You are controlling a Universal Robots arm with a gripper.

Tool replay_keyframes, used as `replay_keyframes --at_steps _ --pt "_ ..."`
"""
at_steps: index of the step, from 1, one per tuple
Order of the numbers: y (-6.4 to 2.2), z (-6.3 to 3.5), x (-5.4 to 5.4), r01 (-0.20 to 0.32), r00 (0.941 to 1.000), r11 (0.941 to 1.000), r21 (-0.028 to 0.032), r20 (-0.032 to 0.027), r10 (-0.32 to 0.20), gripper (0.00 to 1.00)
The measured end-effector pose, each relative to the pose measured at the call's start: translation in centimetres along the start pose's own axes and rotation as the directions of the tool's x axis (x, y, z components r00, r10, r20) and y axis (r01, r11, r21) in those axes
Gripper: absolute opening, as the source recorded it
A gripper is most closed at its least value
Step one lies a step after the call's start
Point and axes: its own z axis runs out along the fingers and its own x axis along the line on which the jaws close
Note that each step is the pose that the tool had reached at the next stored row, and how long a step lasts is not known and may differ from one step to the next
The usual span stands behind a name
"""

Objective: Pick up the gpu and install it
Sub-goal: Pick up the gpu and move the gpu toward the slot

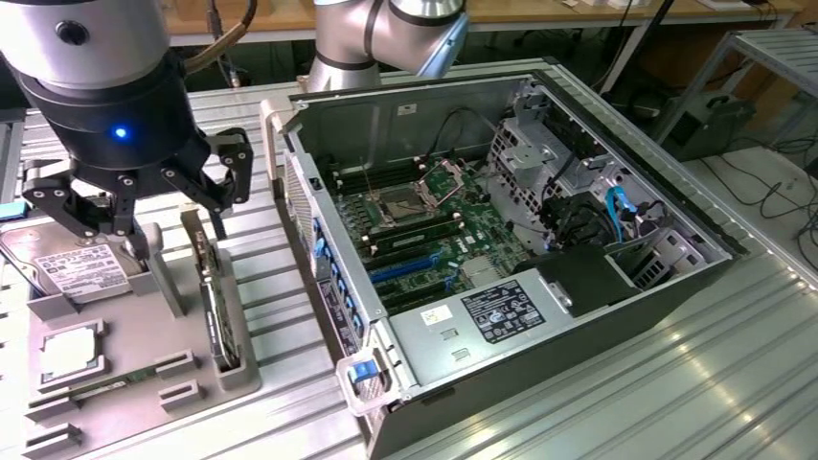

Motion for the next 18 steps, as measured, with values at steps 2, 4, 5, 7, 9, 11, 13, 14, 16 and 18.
replay_keyframes --at_steps 2,4,5,7,9,11,13,14,16,18 --pt "-0.02 0.37 0.0 0.000 1.0000 1.0000 0.0000 0.0001 0.000 0.66" --pt "-0.04 0.78 0.0 0.000 1.0000 1.0000 -0.0001 0.0000 0.000 0.66" --pt "-0.05 0.97 0.0 0.000 1.0000 1.0000 0.0000 0.0001 0.000 0.66" --pt "-0.06 1.33 0.0 0.000 1.0000 1.0000 -0.0001 0.0001 0.000 0.66" --pt "-0.08 1.70 0.0 0.000 1.0000 1.0000 -0.0001 0.0001 0.000 0.66" --pt "-0.11 2.26 0.1 0.000 1.0000 1.0000 0.0000 0.0000 0.000 0.66" --pt "-0.13 2.62 0.1 0.000 1.0000 1.0000 0.0000 0.0001 0.000 0.66" --pt "-0.14 2.80 0.1 0.000 1.0000 1.0000 -0.0001 0.0001 0.000 0.66" --pt "-0.16 3.17 0.1 0.000 1.0000 1.0000 0.0000 0.0000 0.000 0.66" --pt "-0.17 3.54 0.1 0.000 1.0000 1.0000 0.0000 0.0000 0.000 0.66"
